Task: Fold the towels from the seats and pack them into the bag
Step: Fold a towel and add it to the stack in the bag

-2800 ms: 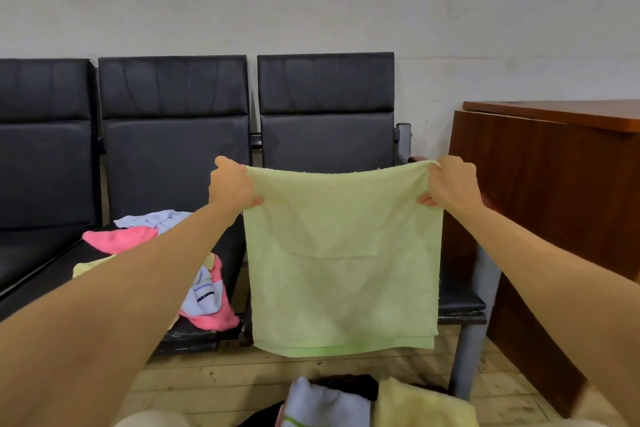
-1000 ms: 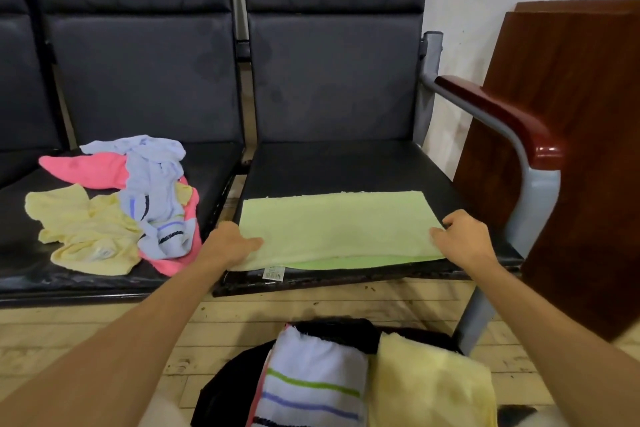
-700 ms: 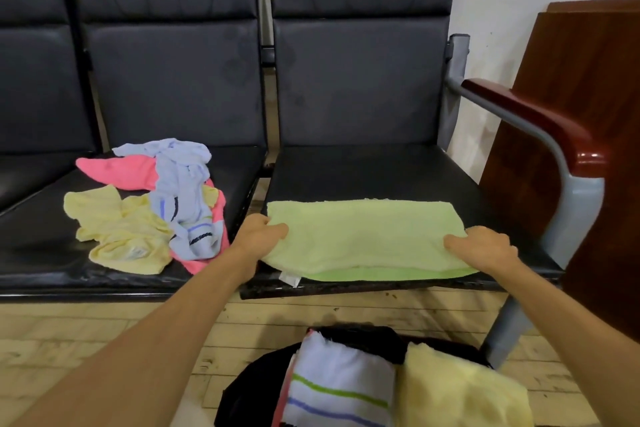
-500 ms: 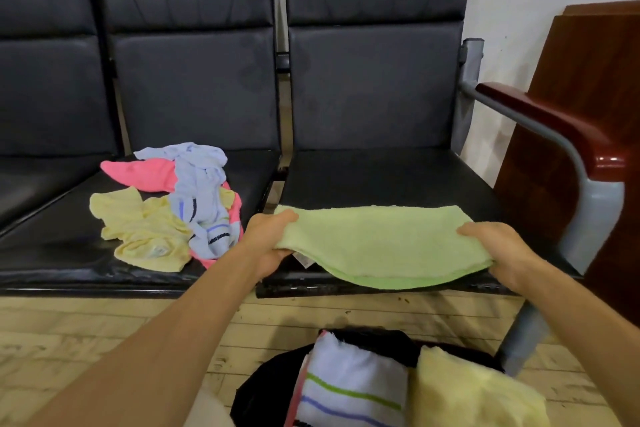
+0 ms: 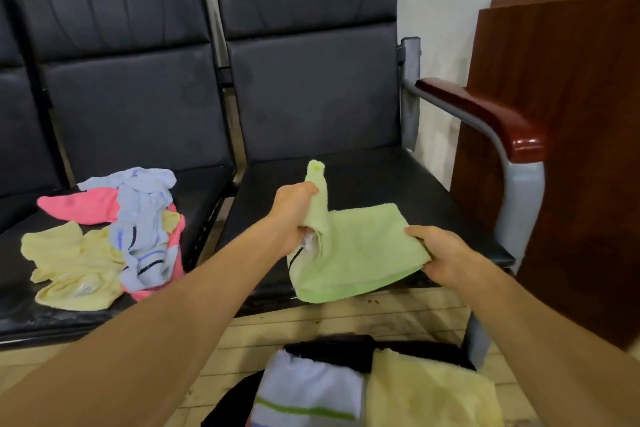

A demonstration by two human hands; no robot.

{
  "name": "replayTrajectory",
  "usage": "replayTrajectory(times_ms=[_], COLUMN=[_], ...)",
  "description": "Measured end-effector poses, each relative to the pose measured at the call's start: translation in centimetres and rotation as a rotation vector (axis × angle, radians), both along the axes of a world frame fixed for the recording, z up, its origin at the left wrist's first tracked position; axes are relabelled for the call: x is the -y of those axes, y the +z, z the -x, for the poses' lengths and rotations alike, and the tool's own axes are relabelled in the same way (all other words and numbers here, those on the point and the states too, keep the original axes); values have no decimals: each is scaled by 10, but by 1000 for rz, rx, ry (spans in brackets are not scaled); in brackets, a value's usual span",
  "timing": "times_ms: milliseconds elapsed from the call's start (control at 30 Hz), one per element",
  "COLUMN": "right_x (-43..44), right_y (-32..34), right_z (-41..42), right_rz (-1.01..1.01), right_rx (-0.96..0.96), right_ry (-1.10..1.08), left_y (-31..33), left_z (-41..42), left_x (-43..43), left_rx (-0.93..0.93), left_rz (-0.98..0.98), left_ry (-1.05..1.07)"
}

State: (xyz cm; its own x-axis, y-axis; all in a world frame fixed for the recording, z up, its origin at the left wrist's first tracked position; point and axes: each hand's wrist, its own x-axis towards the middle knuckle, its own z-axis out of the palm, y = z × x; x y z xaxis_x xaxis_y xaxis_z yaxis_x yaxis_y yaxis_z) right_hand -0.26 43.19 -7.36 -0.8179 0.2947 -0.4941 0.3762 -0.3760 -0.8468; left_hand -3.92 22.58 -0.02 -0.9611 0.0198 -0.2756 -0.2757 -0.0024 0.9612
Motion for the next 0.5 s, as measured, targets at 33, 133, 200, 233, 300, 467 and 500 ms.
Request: replayTrajectory(times_ms=[33,133,200,233,300,467,500], right_x=[-1,-3,-4,-5,-6,-6,-5], right_y=[1,1,-1,-2,-3,-4,-3], right_z=[-1,-2,-1,-1,-1,1,1], right_rz=[10,32,40,46,58,58,46], right_rx=[-6,-30,-39,-40,-45,-43,-41], right_ry=[7,22,34,35,33,32,33], left_y=[-1,-9,-16,-20,-27,-35,-36], left_z=[-1,-6,-10,-13,-19,-25,-25], left_x=[-14,-49,-67,-75,-88,-97,-94], left_rx=[6,16,12,12,-2,-6,-2], left_rz=[43,154,227,253,313,372,321], left_ry=[-25,-80,-132,-163,-225,-319,-323])
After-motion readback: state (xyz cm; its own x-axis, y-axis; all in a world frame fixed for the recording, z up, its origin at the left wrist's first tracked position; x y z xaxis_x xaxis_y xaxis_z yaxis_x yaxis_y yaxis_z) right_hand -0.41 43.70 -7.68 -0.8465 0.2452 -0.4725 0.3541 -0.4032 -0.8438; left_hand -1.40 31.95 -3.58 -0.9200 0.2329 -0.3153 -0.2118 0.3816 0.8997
